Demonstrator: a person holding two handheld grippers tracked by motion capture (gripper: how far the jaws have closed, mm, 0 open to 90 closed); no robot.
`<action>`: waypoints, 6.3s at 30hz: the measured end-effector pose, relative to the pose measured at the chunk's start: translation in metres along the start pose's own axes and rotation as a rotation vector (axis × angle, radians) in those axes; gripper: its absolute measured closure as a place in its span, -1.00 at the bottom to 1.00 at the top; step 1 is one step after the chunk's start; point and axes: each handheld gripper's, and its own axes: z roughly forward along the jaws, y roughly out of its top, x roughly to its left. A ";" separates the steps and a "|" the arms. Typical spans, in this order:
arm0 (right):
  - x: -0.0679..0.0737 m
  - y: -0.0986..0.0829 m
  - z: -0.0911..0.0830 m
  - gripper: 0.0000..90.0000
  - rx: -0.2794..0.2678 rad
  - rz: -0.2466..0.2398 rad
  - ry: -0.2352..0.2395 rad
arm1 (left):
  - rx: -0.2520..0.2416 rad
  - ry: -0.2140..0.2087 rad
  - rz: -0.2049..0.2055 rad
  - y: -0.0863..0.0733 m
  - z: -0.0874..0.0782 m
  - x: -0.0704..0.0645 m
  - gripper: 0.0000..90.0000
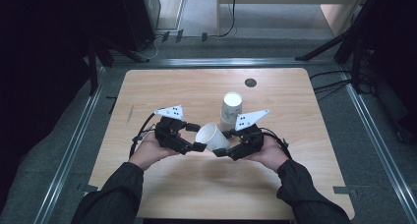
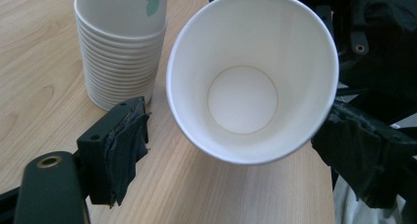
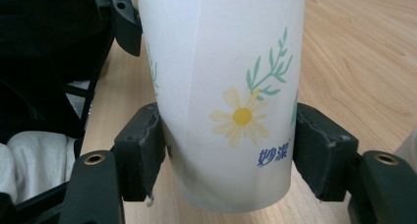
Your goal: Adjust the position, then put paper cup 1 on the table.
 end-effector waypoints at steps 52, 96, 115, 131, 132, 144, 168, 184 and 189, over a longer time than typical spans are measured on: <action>0.000 0.000 0.007 -0.25 -0.001 0.022 0.037 | -0.076 -0.030 -0.003 -0.002 0.014 -0.003 -0.45; -0.009 -0.017 -0.003 -0.27 0.050 0.000 -0.053 | -0.108 0.168 -0.002 -0.005 -0.072 0.025 -0.44; 0.001 -0.030 -0.026 -0.32 0.045 0.006 -0.097 | -0.002 0.389 -0.125 -0.020 -0.095 0.060 -0.44; -0.008 -0.037 -0.030 -0.33 0.056 0.033 -0.120 | 0.161 0.581 -0.184 -0.026 -0.102 0.092 -0.44; -0.008 -0.037 -0.030 -0.33 0.056 0.033 -0.120 | 0.174 0.592 -0.188 -0.027 -0.102 0.095 -0.44; -0.009 -0.038 -0.027 -0.33 0.075 0.027 -0.143 | 0.253 0.684 -0.220 -0.033 -0.097 0.118 -0.44; -0.010 -0.037 -0.027 -0.32 0.069 0.039 -0.140 | 0.248 0.724 -0.258 -0.044 -0.083 0.130 -0.45; -0.011 -0.037 -0.027 -0.32 0.066 0.044 -0.138 | 0.266 0.719 -0.256 -0.044 -0.080 0.129 -0.51; -0.011 -0.037 -0.028 -0.32 0.063 0.041 -0.139 | 0.275 0.709 -0.259 -0.044 -0.080 0.129 -0.54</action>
